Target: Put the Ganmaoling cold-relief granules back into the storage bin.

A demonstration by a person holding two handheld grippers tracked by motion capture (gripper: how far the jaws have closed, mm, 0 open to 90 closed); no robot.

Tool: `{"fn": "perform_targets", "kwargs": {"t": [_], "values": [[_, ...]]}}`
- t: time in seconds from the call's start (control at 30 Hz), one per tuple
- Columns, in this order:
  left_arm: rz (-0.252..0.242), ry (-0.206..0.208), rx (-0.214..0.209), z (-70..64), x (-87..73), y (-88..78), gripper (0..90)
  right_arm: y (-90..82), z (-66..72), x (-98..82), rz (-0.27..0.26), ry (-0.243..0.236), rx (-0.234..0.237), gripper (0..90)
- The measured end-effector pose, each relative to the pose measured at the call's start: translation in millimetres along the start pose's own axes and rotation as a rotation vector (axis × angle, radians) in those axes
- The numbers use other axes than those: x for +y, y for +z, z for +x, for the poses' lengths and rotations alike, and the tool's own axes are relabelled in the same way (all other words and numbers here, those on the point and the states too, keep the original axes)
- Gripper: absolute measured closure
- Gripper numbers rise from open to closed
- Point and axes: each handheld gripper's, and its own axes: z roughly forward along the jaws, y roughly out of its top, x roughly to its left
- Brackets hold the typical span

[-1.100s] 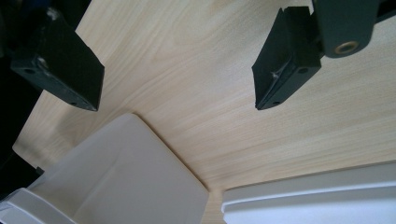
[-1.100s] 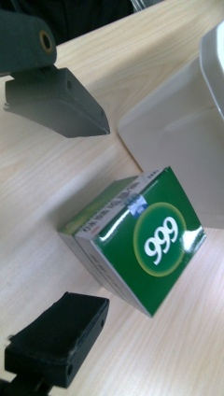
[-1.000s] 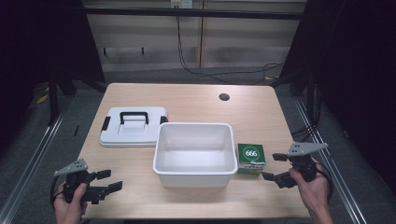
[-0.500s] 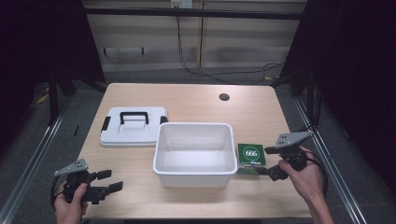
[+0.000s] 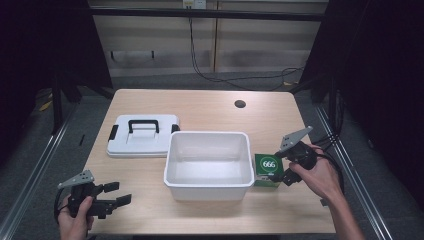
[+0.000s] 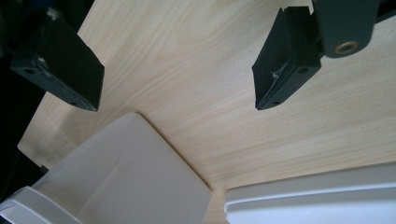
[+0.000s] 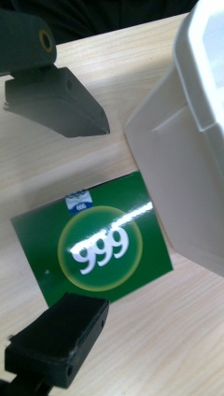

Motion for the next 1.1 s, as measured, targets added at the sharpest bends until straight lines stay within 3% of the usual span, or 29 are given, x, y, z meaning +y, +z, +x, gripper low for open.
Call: {"fn": "perform_targets", "kwargs": {"t": [0.07,0.23,0.4,0.5,0.63,0.7,1.1], "values": [[-0.003,-0.003,-0.001,-0.2,0.0,-0.1,16.5,-0.9,-2.0,2.3,-0.004,-0.011,0.000,13.3],[-0.003,0.000,0.001,0.1,0.1,-0.4,16.6,1.8,-7.4,7.7,0.056,-0.040,-0.003,12.6],[0.000,-0.002,-0.001,0.1,0.0,-0.1,16.6,8.1,-11.7,11.1,0.110,-0.038,-0.002,11.1],[0.000,-0.002,-0.001,0.2,0.0,0.0,16.6,11.4,-13.0,14.0,0.134,-0.085,0.011,10.9],[0.000,-0.003,-0.002,0.1,0.0,-0.1,16.6,14.1,-13.6,18.1,0.172,-0.110,0.045,11.1],[-0.002,-0.004,0.000,0.1,0.0,0.1,16.6,15.9,-14.6,19.3,0.194,-0.121,0.031,10.8],[0.000,-0.001,-0.001,0.0,-0.2,-0.1,16.6,24.3,-15.6,32.5,0.294,-0.210,0.066,10.3]]}}
